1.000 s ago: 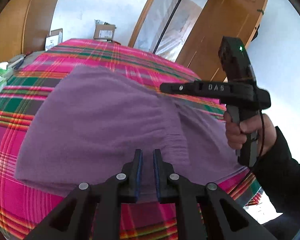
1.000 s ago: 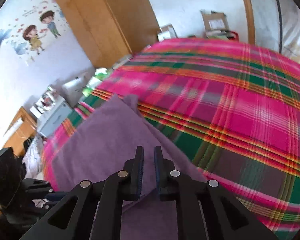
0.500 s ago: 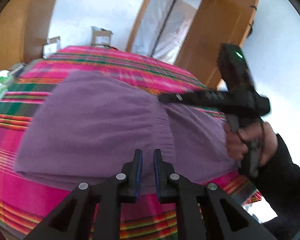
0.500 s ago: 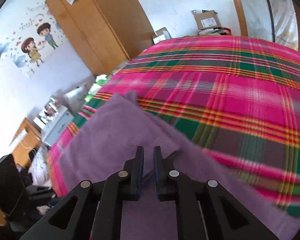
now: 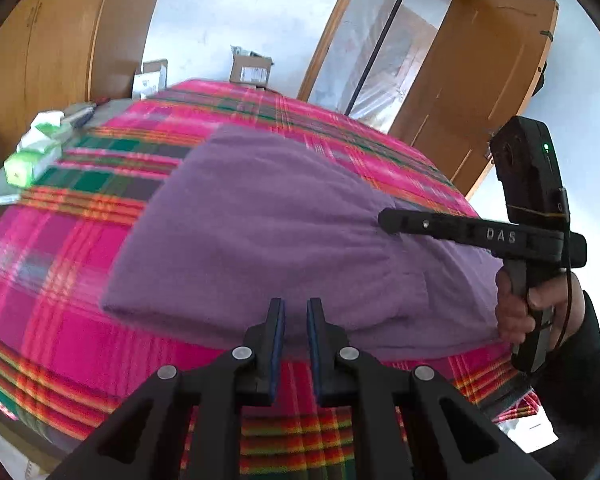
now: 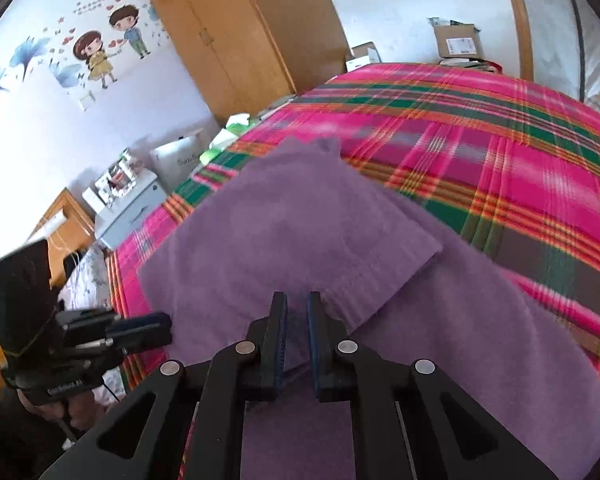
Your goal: Fold clothes
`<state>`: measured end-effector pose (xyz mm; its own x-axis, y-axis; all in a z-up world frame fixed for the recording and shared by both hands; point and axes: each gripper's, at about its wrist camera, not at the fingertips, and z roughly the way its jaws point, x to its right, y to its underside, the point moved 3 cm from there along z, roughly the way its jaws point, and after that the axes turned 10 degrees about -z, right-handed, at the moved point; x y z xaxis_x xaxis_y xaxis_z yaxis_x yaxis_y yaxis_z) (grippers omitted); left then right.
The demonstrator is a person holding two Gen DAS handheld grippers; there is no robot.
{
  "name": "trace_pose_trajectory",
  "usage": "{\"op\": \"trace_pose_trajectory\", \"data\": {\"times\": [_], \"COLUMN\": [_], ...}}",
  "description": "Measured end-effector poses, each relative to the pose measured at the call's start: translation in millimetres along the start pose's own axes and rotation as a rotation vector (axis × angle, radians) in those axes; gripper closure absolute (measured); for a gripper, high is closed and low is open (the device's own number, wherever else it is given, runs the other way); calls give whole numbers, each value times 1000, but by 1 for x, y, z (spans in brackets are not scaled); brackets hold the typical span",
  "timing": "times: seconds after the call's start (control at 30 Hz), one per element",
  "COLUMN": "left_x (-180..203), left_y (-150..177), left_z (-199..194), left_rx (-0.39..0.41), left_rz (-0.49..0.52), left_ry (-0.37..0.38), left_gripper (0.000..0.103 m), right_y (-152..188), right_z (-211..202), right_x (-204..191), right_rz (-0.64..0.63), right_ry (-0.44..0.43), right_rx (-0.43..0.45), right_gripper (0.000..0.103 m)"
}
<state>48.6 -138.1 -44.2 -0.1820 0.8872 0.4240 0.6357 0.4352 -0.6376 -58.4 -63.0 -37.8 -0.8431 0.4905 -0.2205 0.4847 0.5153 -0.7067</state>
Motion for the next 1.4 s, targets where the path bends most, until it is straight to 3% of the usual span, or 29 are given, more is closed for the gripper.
{"op": "trace_pose_trajectory", "data": {"times": [0.2,0.3,0.7,0.77,0.97,1.07,1.17,1.27,1.4], "left_x": [-31,-40,-27,-32,-63,-71,-70,-63,-48], "left_y": [-13,-11,-13,-16,-17,-13,-14,-27,-56], "left_z": [5,6,-2,-7,-17,-16,-17,-18,-15], "left_rx": [25,26,46,60,86,87,77,75,87], "left_rz": [-72,-94,-58,-72,-138,-165,-165,-137,-74], "left_ry": [-67,-47,-58,-71,-141,-117,-120,-122,-119], "left_gripper": [92,93,93,93,93,93,93,93,93], "right_y": [-27,-29,-14,-9,-14,-16,-12,-13,-10], "right_z": [17,36,15,17,5,16,24,16,5], "right_x": [21,36,40,45,43,55,64,57,44], "right_rz": [44,93,152,180,196,206,253,242,226], "right_ry": [62,110,88,93,89,128,107,121,102], "right_rx": [8,-34,26,12,75,44,28,40,63], "right_gripper": [91,95,90,93,88,91,95,90,89]}}
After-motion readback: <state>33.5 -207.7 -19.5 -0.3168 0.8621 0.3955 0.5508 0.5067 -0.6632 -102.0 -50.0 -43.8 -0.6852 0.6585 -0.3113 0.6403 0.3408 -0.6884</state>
